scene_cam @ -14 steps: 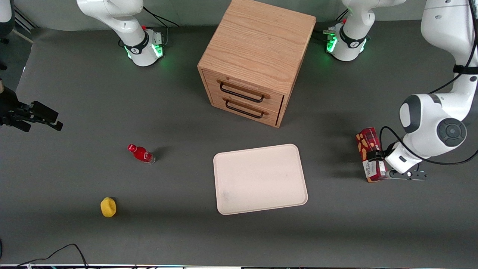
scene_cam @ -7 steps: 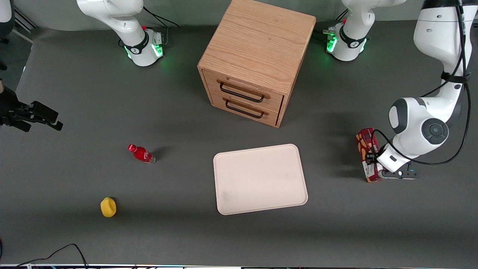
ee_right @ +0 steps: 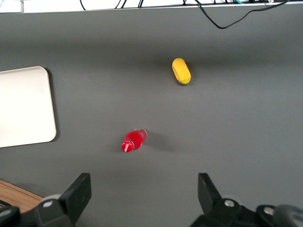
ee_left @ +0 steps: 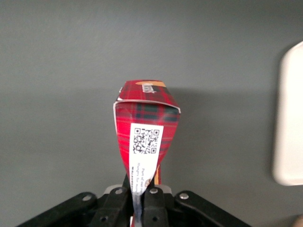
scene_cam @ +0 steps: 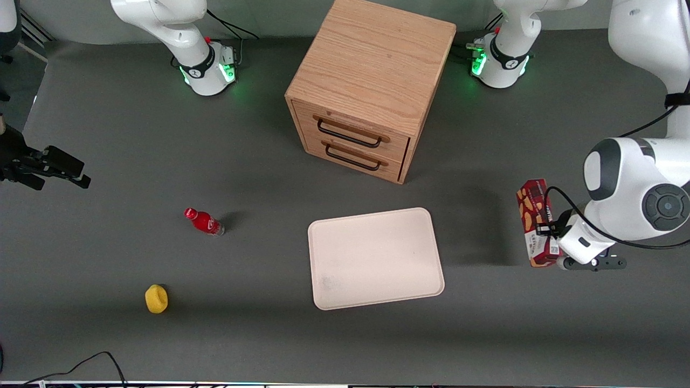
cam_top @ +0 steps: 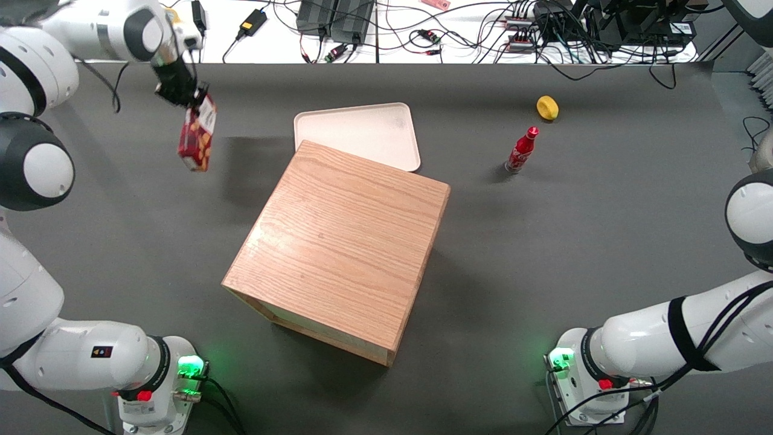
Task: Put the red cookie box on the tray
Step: 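Lift the box and carry it with the left gripper over the white tray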
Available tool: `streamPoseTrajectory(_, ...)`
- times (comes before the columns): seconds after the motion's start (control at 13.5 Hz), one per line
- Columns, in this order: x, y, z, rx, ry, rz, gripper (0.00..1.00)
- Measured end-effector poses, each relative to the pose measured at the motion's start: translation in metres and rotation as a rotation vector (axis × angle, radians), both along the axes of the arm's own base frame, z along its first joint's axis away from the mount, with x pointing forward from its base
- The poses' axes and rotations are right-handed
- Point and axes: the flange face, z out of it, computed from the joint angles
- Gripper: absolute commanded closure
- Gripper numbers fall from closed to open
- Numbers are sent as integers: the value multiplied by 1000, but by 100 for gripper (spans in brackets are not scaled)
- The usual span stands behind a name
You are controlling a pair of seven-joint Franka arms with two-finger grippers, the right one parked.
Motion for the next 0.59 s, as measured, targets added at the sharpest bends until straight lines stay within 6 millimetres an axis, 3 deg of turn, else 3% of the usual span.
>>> streamPoseTrajectory(0.15, 6, -73, 7, -7, -15, 66, 100)
streamPoseTrajectory(0.3, 2, -142, -16, -5, -4, 84, 100)
streamPoseTrajectory(0.59, 5, -223, -77, -11, -16, 113, 100)
